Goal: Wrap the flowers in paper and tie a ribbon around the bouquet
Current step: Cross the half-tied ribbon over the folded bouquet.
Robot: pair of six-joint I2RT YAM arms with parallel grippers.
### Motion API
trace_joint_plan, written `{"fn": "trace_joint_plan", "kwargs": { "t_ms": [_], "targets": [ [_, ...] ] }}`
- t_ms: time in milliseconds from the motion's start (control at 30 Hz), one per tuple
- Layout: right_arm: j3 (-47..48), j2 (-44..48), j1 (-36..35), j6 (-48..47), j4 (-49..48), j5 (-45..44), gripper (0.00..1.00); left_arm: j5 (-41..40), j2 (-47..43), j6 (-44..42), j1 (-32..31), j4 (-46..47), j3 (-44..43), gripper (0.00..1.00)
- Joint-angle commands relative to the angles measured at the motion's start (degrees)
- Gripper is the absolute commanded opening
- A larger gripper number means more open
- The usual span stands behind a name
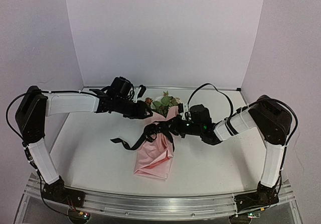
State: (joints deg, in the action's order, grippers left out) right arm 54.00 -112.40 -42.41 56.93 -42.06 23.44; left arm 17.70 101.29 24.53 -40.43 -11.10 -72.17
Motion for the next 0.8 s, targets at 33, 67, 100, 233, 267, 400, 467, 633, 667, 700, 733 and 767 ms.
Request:
{"fn": "trace_joint_plan", "kwargs": {
  "t_ms": [33, 67, 100, 233, 267, 400, 467, 633, 667, 700, 733, 767],
  "targets": [
    [1.5, 0.0, 0.1, -0.4, -2.2, 0.3, 0.01, 4.2, 3.1, -6.4, 0.1, -2.0, -4.8, 0.4],
    [1.5, 0.0, 0.1, -0.3, -2.2, 0.2, 0.01, 5.3, 4.1, -7.4, 0.1, -2.7, -5.9, 0.4],
    [1.5, -0.1, 0.1, -0.2, -2.2, 0.1, 0.01, 6.3, 5.0, -8.4, 0.1, -3.7, -6.9, 0.4],
    [1.4, -0.2, 0.1, -0.2, -2.3, 0.1, 0.01, 8.5, 7.5, -10.7, 0.1, -6.3, -9.4, 0.4],
    [1.4, -0.2, 0.1, -0.2, -2.2, 0.2, 0.01, 8.4, 7.9, -11.0, 0.1, -6.7, -9.7, 0.4],
    [1.5, -0.2, 0.1, -0.2, -2.2, 0.0, 0.01, 7.9, 9.3, -12.0, 0.1, -8.2, -11.0, 0.34],
    [1.5, -0.2, 0.1, -0.2, -2.2, 0.0, 0.01, 8.5, 9.8, -12.1, 0.0, -8.4, -11.0, 0.33],
    [1.6, -0.2, 0.1, -0.1, -2.2, 0.1, 0.01, 9.5, 10.3, -11.8, -0.2, -8.2, -10.7, 0.19],
    [1.6, -0.2, 0.1, -0.1, -2.2, 0.1, 0.01, 9.6, 9.9, -11.5, -0.2, -7.7, -10.3, 0.13],
    [1.6, -0.3, 0.1, -0.1, -2.1, 0.1, 0.01, 9.6, 9.7, -11.3, -0.3, -7.0, -10.0, 0.07],
    [1.7, -0.3, 0.1, 0.0, -2.1, 0.2, 0.01, 9.7, 9.1, -10.9, -0.4, -6.3, -9.7, 0.03],
    [1.8, -0.4, 0.1, 0.0, -2.1, 0.3, 0.01, 9.8, 8.4, -10.7, -0.6, -5.5, -9.1, 0.02]
  ]
}}
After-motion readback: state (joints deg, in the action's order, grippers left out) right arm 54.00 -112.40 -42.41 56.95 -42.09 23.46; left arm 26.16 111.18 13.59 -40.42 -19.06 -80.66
